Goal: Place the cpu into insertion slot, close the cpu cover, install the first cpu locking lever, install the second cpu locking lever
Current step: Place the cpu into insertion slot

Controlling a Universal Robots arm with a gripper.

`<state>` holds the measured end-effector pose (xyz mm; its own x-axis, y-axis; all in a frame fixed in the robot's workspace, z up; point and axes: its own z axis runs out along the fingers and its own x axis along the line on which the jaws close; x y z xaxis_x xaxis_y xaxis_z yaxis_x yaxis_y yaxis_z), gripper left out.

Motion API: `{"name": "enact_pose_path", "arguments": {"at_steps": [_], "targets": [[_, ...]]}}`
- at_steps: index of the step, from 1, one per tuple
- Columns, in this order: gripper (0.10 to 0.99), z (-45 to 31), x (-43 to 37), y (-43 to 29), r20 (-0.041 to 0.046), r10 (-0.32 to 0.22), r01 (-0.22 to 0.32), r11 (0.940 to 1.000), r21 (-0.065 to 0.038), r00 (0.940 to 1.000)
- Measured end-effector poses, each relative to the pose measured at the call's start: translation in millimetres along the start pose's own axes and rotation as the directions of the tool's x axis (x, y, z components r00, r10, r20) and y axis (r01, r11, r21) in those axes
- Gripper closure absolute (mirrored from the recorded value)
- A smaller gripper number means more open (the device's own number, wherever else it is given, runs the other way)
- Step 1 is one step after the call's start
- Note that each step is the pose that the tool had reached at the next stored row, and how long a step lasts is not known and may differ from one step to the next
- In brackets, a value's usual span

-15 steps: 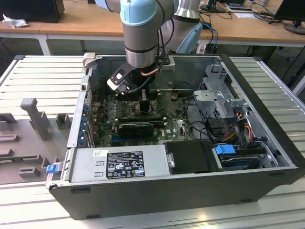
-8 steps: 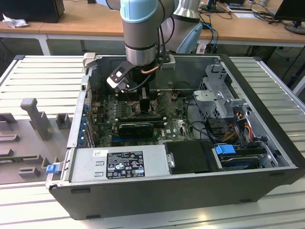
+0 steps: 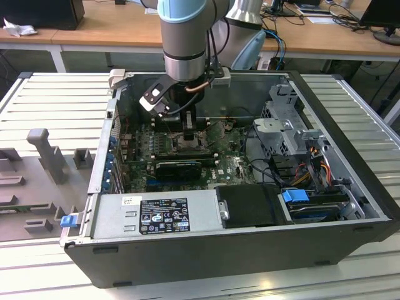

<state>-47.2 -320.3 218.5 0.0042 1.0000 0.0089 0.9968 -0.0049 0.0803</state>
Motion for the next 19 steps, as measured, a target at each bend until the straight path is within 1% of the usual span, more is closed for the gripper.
{"name": "enact_pose_path", "arguments": {"at_steps": [19], "targets": [[0.98,-8.1,0.1,0.7,0.0012,0.0,0.0,1.0,0.0,1.0]]}}
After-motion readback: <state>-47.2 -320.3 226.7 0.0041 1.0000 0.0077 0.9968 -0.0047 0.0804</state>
